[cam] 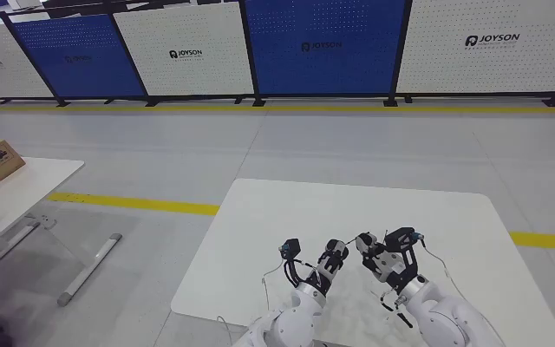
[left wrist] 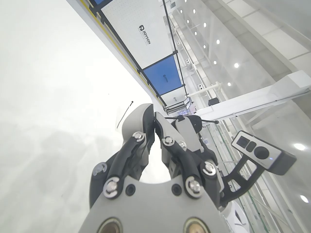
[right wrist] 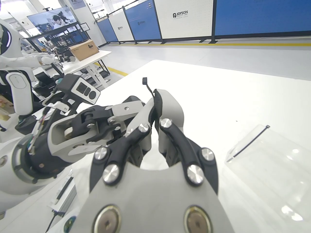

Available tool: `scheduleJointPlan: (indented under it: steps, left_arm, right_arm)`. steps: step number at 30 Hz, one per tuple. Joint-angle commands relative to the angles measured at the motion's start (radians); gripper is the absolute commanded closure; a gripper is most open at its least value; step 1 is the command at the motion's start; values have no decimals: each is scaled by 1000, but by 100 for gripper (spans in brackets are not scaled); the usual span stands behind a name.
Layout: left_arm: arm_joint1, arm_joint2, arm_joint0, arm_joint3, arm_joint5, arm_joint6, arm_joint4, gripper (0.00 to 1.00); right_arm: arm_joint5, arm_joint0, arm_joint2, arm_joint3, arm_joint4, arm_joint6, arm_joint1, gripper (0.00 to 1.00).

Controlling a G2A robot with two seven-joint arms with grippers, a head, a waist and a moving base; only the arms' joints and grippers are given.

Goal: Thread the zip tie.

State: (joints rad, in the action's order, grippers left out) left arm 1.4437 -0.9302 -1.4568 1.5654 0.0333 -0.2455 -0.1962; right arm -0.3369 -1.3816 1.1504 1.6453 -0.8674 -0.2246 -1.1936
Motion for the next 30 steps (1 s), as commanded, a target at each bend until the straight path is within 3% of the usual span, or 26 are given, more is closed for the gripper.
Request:
scheduleJointPlan:
  steps: [1,12,16,19,30]
  left_arm:
    - [1,0,1,0,-1,-2,1,100]
    - [0,2,-1,1,-4,-1,-23,100]
    - [1,4,-1,0,-2,1,-33,100]
    - [1,4,-2,1,-3,1,-35,100]
    - [0,-1,-14,16,-24,-2,-34,100]
  right_arm:
    - [-1,0,-1,0,-3,-2,0,100]
    - [-3,5,-5,2,-5,-31,1,100]
    - [-3,15,-13,7,118,-51,5,100]
    - [-3,22,-12,10,150,-66,14,100]
    - [-3,30,-30,-1,124,-56,36,100]
